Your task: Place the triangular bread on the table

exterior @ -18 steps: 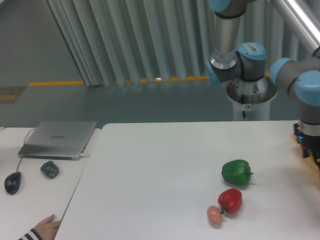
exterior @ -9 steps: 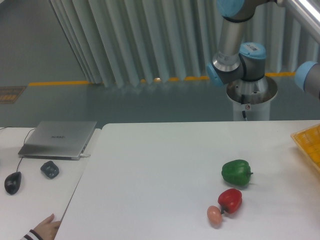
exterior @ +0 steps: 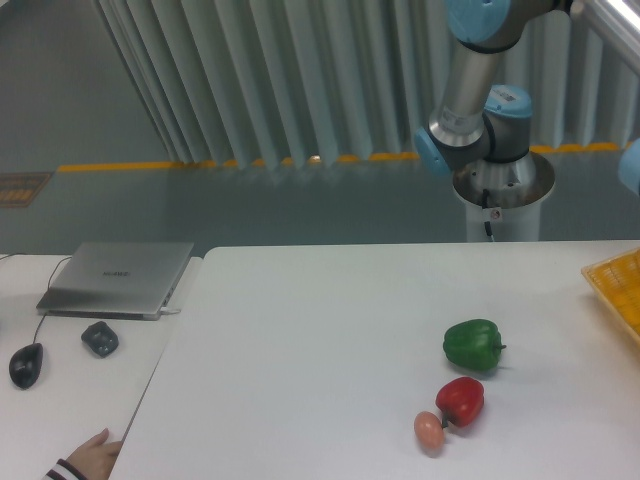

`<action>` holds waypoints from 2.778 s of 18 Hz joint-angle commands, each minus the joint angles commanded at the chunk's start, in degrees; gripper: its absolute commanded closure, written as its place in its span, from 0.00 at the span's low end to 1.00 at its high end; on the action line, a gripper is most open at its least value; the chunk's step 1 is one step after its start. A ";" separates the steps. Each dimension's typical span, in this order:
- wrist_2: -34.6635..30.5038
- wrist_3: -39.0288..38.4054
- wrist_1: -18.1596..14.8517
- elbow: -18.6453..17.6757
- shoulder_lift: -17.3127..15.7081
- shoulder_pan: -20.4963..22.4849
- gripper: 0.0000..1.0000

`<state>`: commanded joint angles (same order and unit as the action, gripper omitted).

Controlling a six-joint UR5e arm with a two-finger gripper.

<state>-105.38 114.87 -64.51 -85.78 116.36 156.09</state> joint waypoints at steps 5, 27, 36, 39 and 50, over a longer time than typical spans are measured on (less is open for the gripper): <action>0.09 -0.35 2.02 0.53 1.76 0.00 0.00; -0.35 -0.35 1.41 0.00 1.76 -0.35 0.06; -1.14 -0.53 1.41 -2.37 1.94 -0.26 0.25; -3.86 -0.62 -0.16 -1.15 1.76 -0.26 0.76; -2.81 -4.47 -9.92 4.91 1.67 -0.70 0.98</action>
<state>-108.20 110.40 -74.43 -80.87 118.04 155.39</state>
